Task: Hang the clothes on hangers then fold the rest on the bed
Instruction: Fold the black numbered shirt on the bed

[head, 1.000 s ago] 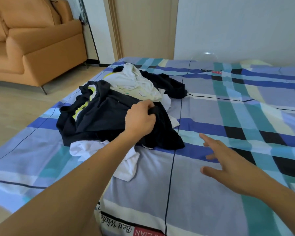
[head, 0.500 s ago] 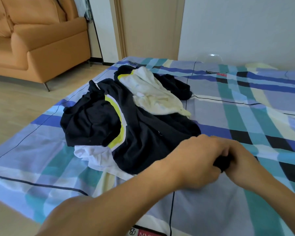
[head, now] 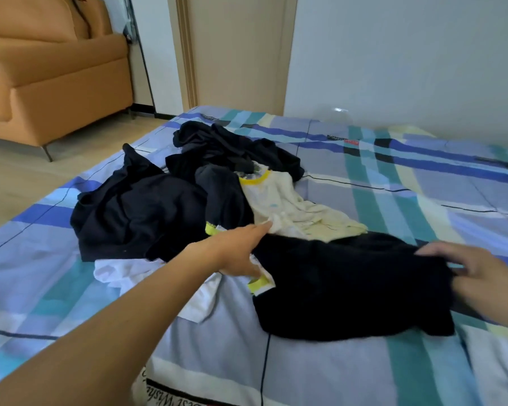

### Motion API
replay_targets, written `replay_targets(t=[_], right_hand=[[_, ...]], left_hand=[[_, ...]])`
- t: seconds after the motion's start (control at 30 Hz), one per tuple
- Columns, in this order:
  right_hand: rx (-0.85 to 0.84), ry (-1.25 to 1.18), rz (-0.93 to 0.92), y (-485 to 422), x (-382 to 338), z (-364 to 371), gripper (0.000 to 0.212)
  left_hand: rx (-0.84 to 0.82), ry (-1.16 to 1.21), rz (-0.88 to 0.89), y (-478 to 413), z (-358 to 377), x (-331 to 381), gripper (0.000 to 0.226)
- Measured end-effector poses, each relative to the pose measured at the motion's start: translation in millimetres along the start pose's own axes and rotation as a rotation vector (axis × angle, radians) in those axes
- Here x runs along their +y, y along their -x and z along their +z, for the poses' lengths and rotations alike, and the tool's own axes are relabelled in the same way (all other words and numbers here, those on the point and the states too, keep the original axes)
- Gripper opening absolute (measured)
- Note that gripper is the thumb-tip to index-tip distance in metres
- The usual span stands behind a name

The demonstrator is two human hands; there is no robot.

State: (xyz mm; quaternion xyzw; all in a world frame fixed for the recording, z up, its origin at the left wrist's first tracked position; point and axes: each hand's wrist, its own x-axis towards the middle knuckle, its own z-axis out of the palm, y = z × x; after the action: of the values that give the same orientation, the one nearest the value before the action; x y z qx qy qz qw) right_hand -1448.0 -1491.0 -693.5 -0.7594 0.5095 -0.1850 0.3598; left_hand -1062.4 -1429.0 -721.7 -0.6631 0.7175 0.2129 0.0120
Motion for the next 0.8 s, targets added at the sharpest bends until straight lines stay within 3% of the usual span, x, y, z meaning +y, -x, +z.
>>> replay_targets(t=[0.13, 0.23, 0.47, 0.57, 0.8], right_hand=[[-0.264, 0.166, 0.054, 10, -10, 13, 0.073], [-0.369, 0.217, 0.137, 20, -20, 11, 0.061], [-0.499, 0.297, 0.158, 23, -34, 20, 0.04], [-0.517, 0.358, 0.179, 19, -32, 28, 0.038], [-0.517, 0.529, 0.206, 10, -34, 56, 0.088]], left_hand=[[-0.013, 0.007, -0.006, -16, 14, 10, 0.092], [-0.011, -0.037, -0.004, -24, 21, 21, 0.076], [0.19, -0.165, -0.034, -41, 45, 38, 0.07], [0.237, -0.108, -0.02, -48, 53, 41, 0.07], [0.164, 0.024, -0.081, -74, 49, 31, 0.066]])
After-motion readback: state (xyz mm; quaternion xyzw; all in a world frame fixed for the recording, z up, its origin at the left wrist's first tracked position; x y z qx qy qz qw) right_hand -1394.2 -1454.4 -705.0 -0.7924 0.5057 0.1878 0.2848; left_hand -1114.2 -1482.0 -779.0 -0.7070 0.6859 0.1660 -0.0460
